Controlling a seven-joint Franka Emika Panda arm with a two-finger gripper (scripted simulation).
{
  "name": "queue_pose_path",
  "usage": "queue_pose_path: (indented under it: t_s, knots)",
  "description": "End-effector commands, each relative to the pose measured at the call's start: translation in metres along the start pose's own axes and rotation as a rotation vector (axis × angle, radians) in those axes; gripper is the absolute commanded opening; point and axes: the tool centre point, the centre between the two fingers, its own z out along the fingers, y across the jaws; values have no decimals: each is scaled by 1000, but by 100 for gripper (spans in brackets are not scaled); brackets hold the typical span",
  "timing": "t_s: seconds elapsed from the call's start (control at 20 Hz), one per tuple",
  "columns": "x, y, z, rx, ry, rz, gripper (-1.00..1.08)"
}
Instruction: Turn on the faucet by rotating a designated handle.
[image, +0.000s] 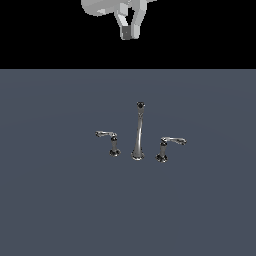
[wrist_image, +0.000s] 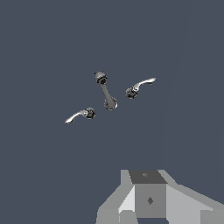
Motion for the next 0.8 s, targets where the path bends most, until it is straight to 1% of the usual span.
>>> queue_pose_path:
  t_s: [0.0, 0.4, 0.75]
  knots:
    - [12, -3, 18, -1, -1, 75, -100]
    - [53, -4, 74, -5, -7, 309, -100]
    - [89, 4, 124, -10, -11, 519, -100]
